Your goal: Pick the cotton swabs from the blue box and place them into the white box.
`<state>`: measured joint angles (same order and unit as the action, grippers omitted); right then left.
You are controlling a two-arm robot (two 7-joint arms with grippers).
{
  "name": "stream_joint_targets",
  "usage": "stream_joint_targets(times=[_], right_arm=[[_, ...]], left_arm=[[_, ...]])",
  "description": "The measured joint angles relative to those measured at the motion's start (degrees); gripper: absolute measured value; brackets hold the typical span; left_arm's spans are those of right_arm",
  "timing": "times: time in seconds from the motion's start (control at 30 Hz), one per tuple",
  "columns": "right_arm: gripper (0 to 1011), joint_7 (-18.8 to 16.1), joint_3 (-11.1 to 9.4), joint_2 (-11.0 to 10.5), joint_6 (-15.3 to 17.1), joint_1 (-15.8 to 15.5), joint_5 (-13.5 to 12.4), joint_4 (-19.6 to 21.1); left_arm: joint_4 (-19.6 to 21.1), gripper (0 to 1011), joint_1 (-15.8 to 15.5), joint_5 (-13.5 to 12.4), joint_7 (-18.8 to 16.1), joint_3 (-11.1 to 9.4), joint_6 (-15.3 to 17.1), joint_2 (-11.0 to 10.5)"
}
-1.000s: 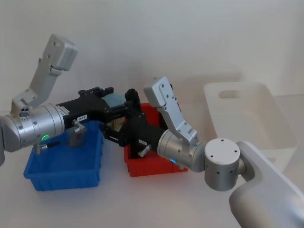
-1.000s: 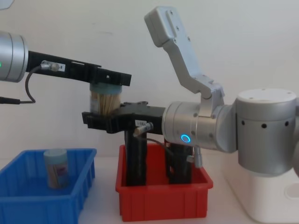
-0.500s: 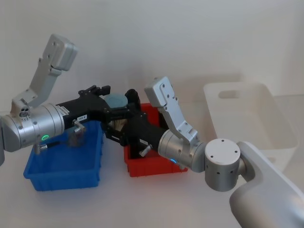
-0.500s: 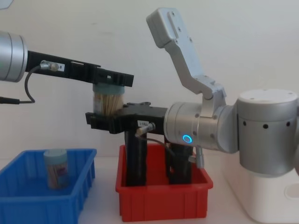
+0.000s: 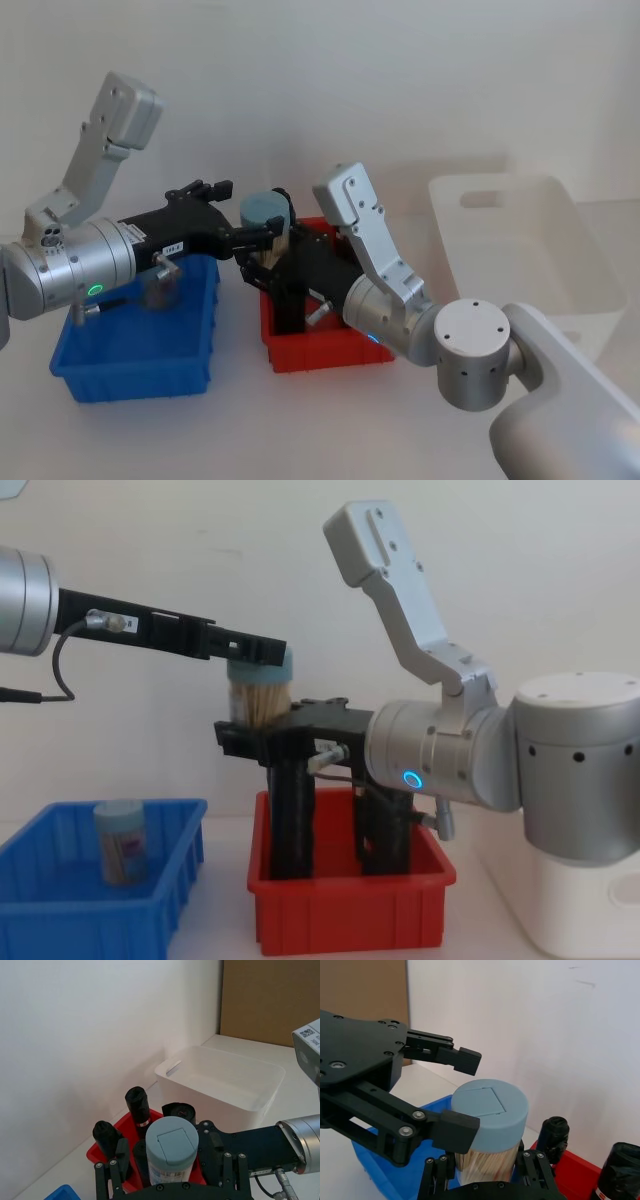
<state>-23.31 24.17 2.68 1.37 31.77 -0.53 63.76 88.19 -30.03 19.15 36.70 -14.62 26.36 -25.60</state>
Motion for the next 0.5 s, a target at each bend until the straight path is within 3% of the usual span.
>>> stream_joint_targets(times=[0.5], right_arm=[[642,11.31,-0.42,-2.20,2.06,-4.47,1.48,7.30]], left_arm=[[0.00,1000,0.00,0.01,-0.01,0.00,0.00,0.00]])
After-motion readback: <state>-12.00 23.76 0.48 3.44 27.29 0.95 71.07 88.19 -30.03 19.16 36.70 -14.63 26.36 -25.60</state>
